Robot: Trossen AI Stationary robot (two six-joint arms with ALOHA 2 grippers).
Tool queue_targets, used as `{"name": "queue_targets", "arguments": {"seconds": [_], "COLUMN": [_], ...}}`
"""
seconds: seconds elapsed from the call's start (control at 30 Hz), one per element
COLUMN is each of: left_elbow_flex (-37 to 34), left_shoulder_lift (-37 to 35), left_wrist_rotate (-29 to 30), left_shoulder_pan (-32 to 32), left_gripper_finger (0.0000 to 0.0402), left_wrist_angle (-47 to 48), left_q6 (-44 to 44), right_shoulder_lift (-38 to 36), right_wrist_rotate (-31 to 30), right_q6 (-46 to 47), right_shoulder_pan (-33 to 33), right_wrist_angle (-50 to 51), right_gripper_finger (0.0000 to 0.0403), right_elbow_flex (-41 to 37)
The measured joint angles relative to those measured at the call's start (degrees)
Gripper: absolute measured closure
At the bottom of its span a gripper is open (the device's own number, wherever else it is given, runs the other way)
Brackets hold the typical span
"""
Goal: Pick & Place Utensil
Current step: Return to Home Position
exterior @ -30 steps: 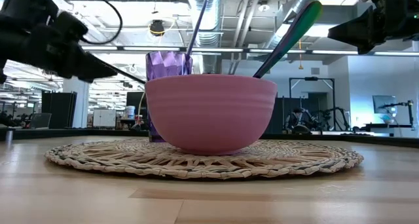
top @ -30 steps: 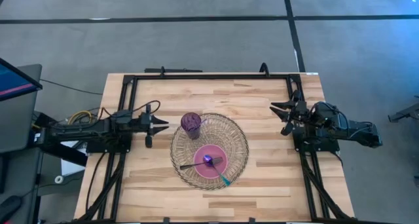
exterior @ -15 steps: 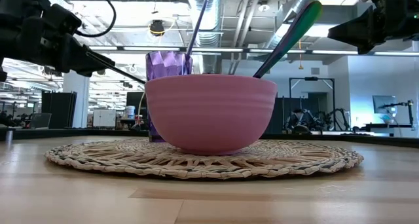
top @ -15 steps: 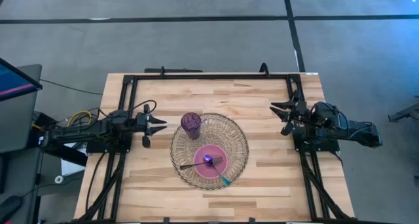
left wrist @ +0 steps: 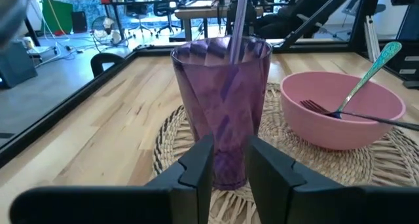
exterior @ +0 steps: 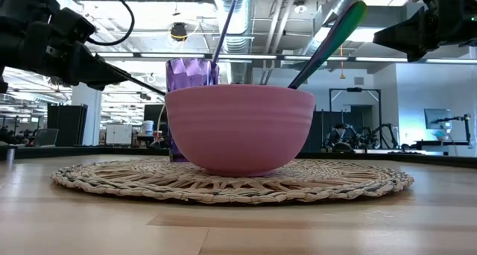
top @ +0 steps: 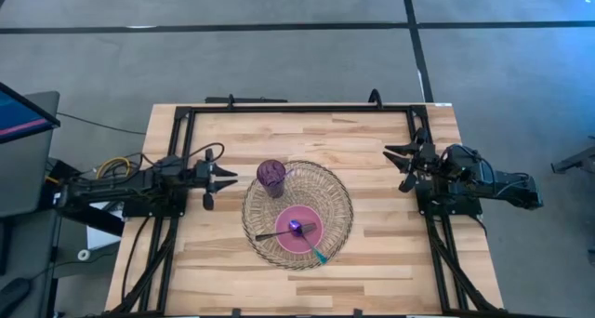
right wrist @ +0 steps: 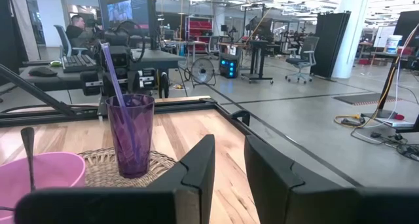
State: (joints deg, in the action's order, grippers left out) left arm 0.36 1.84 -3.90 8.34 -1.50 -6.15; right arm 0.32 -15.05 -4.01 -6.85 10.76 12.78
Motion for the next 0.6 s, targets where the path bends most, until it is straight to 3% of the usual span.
{"name": "queue_targets", "arguments": {"seconds": [0.6], "left_elbow_flex": [0.0], "left_shoulder_lift": [7.0], "left_wrist_rotate": [0.0], "left_shoulder_pan": [0.0], "left_gripper_finger": [0.0314], "left_wrist_angle": [-0.3], "left_q6": [0.0], "right_shoulder_lift": [0.0], "right_wrist_rotate": [0.0], "right_q6": [0.0], "right_shoulder_pan": [0.0], "right_wrist_angle": [0.0], "right_gripper_finger": [0.0326], "right_elbow_flex": [0.0]}}
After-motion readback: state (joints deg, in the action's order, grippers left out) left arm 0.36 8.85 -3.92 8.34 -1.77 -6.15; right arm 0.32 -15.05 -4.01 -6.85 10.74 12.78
